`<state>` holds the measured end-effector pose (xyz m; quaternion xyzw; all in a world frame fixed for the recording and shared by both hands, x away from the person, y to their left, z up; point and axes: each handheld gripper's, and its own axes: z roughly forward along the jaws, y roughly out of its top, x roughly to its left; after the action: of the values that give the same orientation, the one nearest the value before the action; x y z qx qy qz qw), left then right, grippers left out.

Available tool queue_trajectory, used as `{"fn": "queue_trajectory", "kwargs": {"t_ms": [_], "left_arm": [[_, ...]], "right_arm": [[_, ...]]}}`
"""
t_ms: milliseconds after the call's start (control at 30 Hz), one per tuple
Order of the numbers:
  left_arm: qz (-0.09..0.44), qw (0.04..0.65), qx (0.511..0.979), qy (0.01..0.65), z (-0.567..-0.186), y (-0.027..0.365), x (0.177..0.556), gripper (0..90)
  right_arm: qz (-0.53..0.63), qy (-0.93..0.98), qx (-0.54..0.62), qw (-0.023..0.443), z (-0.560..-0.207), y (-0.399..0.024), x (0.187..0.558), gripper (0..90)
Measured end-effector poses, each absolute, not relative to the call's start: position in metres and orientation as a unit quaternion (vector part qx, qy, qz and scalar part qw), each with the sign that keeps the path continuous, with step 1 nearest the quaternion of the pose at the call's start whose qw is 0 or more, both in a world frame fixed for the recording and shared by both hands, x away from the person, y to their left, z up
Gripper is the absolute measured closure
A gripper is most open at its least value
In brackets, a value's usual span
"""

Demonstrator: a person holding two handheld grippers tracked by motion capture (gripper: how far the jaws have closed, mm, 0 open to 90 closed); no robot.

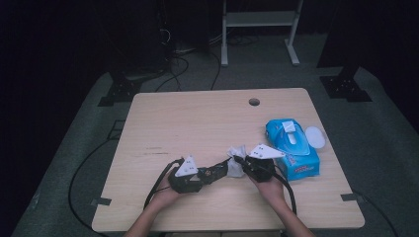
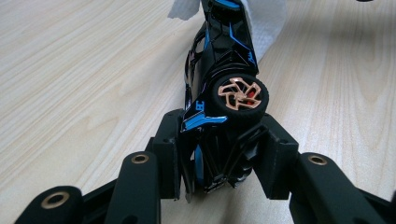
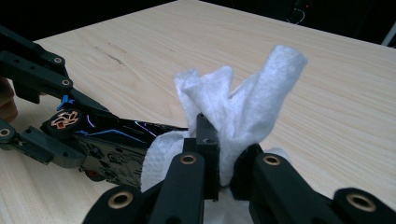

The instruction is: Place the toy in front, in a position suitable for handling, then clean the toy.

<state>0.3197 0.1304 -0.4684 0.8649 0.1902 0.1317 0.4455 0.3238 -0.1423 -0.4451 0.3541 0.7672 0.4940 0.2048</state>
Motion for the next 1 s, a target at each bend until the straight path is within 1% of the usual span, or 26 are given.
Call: {"fn": "queue_trajectory", "kwargs": {"t_ms": [133, 200, 400, 733, 900, 1000], "left_arm": [[0.132, 0.445, 0.865, 0.190, -0.468, 0.131, 0.320, 57.9], [0.132, 0.445, 0.865, 0.191, -0.468, 0.131, 0.320, 57.8], [0.131, 0.448, 0.863, 0.190, -0.469, 0.131, 0.319, 57.9], [0.132, 0.446, 0.865, 0.187, -0.468, 0.132, 0.319, 57.9], [0.133, 0.444, 0.867, 0.186, -0.468, 0.131, 0.319, 57.9], [0.131, 0.446, 0.865, 0.188, -0.469, 0.131, 0.320, 57.9]], "right_arm": [[0.498, 0.775, 0.337, 0.197, -0.445, -0.133, 0.319, 84.9], [0.494, 0.778, 0.331, 0.203, -0.444, -0.130, 0.317, 84.9], [0.493, 0.772, 0.348, 0.201, -0.445, -0.140, 0.322, 84.9], [0.489, 0.773, 0.342, 0.215, -0.446, -0.137, 0.321, 84.9], [0.494, 0.771, 0.346, 0.205, -0.446, -0.136, 0.320, 84.9], [0.501, 0.779, 0.323, 0.191, -0.445, -0.124, 0.313, 84.9]]}}
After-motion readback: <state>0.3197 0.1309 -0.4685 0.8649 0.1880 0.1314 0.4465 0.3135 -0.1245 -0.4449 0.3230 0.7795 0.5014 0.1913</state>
